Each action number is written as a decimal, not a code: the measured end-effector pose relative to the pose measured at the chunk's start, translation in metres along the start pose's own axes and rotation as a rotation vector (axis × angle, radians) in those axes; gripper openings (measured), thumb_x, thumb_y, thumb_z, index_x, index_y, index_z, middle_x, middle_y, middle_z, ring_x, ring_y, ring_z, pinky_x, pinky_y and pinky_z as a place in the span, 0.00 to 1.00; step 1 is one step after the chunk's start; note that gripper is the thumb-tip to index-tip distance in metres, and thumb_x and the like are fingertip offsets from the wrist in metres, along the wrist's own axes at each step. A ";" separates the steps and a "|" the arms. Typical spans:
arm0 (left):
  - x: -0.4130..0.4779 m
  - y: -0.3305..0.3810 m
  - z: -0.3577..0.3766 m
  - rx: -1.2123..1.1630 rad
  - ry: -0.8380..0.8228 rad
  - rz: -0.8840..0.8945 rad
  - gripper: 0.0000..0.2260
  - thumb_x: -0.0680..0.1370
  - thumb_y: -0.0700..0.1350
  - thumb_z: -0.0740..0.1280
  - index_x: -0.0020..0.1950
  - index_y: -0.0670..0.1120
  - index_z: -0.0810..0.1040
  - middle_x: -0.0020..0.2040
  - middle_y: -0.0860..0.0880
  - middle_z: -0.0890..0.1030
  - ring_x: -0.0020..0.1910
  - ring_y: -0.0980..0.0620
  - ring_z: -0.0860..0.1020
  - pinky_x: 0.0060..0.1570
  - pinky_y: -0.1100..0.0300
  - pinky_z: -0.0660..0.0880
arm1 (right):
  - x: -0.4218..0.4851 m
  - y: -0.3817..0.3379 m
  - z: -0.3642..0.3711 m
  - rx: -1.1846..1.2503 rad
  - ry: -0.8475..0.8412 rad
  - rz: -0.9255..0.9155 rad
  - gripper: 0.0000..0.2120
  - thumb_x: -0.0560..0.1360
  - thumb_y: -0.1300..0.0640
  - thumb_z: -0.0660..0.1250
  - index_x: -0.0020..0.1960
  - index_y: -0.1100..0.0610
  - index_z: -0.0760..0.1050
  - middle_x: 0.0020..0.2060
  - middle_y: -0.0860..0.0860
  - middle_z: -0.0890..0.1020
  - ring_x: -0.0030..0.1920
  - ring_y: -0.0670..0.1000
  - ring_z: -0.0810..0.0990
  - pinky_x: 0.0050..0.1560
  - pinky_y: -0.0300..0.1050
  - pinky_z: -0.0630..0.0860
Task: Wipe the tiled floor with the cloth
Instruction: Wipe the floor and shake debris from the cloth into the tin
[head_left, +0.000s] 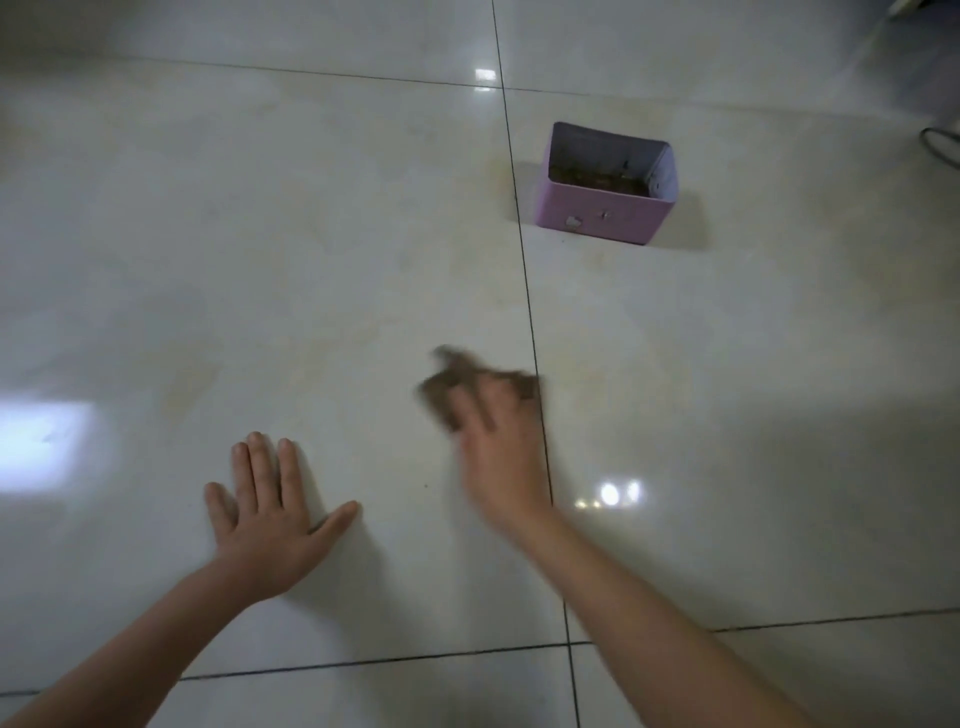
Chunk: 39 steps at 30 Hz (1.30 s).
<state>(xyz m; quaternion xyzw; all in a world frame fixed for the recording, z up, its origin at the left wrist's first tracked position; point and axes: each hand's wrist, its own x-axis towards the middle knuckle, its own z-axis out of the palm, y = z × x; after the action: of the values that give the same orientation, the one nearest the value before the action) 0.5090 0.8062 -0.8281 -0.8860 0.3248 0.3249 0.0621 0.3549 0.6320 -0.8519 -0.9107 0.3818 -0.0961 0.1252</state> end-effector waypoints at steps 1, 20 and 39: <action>-0.002 0.001 -0.004 0.002 -0.004 0.002 0.44 0.75 0.71 0.48 0.75 0.46 0.27 0.71 0.45 0.22 0.72 0.46 0.25 0.72 0.42 0.35 | -0.013 -0.018 -0.003 0.088 -0.113 -0.181 0.22 0.76 0.63 0.63 0.70 0.56 0.71 0.70 0.60 0.70 0.71 0.61 0.68 0.71 0.55 0.60; -0.025 -0.039 -0.012 -0.408 0.282 0.254 0.23 0.83 0.41 0.54 0.78 0.47 0.53 0.78 0.53 0.46 0.76 0.60 0.43 0.73 0.60 0.39 | -0.035 0.004 -0.001 0.160 0.130 0.062 0.19 0.73 0.70 0.61 0.62 0.64 0.77 0.55 0.66 0.79 0.58 0.65 0.75 0.57 0.60 0.69; -0.089 -0.124 0.027 -0.142 0.308 -0.010 0.34 0.74 0.54 0.41 0.73 0.39 0.68 0.74 0.34 0.63 0.75 0.34 0.59 0.68 0.37 0.63 | -0.007 0.021 -0.019 -0.007 -0.182 0.287 0.24 0.83 0.53 0.50 0.79 0.48 0.52 0.79 0.51 0.51 0.78 0.53 0.45 0.72 0.70 0.42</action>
<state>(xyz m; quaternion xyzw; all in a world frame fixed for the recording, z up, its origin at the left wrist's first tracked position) 0.5192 0.9597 -0.8072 -0.9291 0.3024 0.2070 -0.0495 0.3306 0.6197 -0.8404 -0.8523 0.4952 0.0071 0.1684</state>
